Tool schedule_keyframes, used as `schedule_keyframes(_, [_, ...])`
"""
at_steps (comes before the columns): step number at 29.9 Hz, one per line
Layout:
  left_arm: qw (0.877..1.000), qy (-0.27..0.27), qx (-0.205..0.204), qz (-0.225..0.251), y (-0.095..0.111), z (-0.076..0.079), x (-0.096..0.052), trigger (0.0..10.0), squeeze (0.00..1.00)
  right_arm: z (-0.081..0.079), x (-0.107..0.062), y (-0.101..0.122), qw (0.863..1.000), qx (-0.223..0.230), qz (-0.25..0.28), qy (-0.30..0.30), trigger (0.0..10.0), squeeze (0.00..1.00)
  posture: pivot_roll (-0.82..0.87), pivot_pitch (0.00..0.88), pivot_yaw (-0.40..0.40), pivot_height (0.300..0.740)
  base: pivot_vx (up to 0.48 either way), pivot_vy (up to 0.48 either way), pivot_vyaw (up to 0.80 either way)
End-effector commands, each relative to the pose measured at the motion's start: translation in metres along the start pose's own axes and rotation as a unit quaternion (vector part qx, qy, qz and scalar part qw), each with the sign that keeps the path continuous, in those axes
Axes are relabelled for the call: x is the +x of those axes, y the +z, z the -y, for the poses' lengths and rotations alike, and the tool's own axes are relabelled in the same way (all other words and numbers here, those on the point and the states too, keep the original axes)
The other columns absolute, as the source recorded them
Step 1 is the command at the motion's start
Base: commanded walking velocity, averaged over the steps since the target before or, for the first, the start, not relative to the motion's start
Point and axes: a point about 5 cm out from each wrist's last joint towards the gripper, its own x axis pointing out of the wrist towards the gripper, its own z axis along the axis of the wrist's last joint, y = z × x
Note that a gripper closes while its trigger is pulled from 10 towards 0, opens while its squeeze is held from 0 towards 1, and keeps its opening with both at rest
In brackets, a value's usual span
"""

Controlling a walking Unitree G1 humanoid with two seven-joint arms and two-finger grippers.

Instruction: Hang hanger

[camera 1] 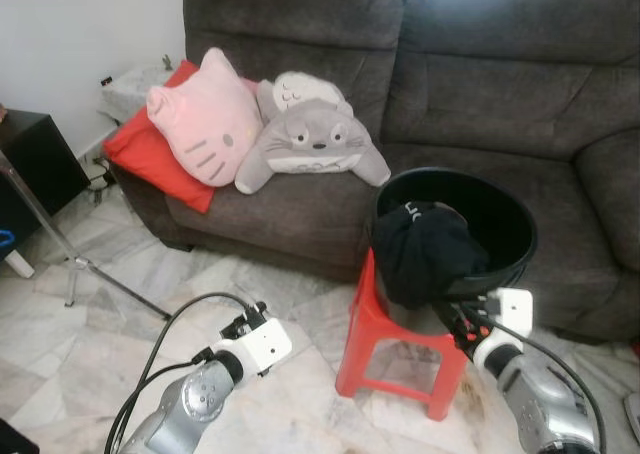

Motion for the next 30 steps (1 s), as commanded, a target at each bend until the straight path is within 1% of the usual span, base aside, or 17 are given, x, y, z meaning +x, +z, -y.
schedule_keyframes(1, [1.0,0.001,0.009,0.001,0.0,-0.002,0.001,10.0,0.0,0.0,0.005,0.005,1.0,-0.013,0.001,0.008,10.0,0.0,-0.07,0.0,0.019,0.74,0.0,0.0,0.0])
schedule_keyframes(5, [1.0,0.002,0.009,0.0,0.0,-0.002,0.001,10.0,0.0,-0.004,0.011,0.006,0.999,-0.02,-0.009,0.042,10.0,0.0,-0.06,0.0,0.015,0.74,0.0,0.0,0.0])
schedule_keyframes(7, [1.0,0.003,0.009,0.0,0.001,-0.002,0.001,10.0,0.0,-0.004,0.011,0.006,0.999,-0.021,-0.01,0.044,10.0,0.0,-0.06,0.0,0.015,0.74,0.0,0.0,0.0])
schedule_keyframes(10, [1.0,0.004,0.009,0.0,0.0,-0.003,0.001,10.0,0.0,-0.005,0.014,0.005,0.998,-0.034,-0.024,0.052,10.0,0.0,-0.06,0.0,0.014,0.74,0.0,0.0,0.0])
schedule_keyframes(13, [1.0,0.005,0.008,0.0,0.0,-0.003,0.001,10.0,0.0,-0.005,0.016,0.007,0.998,-0.031,-0.024,0.057,10.0,0.0,-0.05,0.0,0.012,0.74,0.0,0.0,0.0])
schedule_keyframes(15, [1.0,0.005,0.008,0.0,0.001,-0.002,0.001,10.0,0.0,-0.004,0.016,0.007,0.997,-0.038,-0.03,0.06,10.0,0.0,-0.05,0.0,0.009,0.74,0.0,0.0,0.0])
schedule_keyframes(18, [1.0,0.005,0.007,-0.002,0.0,-0.002,-0.001,10.0,0.0,-0.006,0.015,0.003,0.996,-0.054,-0.037,0.066,10.0,0.0,-0.05,0.0,0.009,0.74,0.0,0.0,0.0])
schedule_keyframes(23, [1.0,0.0,0.009,0.0,0.0,0.0,-0.001,10.0,0.0,-0.008,0.015,-0.005,0.993,-0.069,-0.056,0.076,10.0,0.0,-0.05,0.0,0.014,0.74,0.0,0.0,0.0])
schedule_keyframes(28, [1.0,0.001,0.009,0.001,0.001,0.0,0.0,10.0,0.0,-0.012,0.019,0.0,0.993,-0.07,-0.05,0.087,10.0,0.0,-0.05,0.0,0.01,0.74,0.0,0.0,0.0])
schedule_keyframes(30, [1.0,0.001,0.009,0.001,0.001,0.0,0.0,10.0,0.0,-0.014,0.021,0.002,0.991,-0.08,-0.052,0.09,10.0,0.0,-0.05,0.0,0.003,0.74,0.0,0.0,0.0])
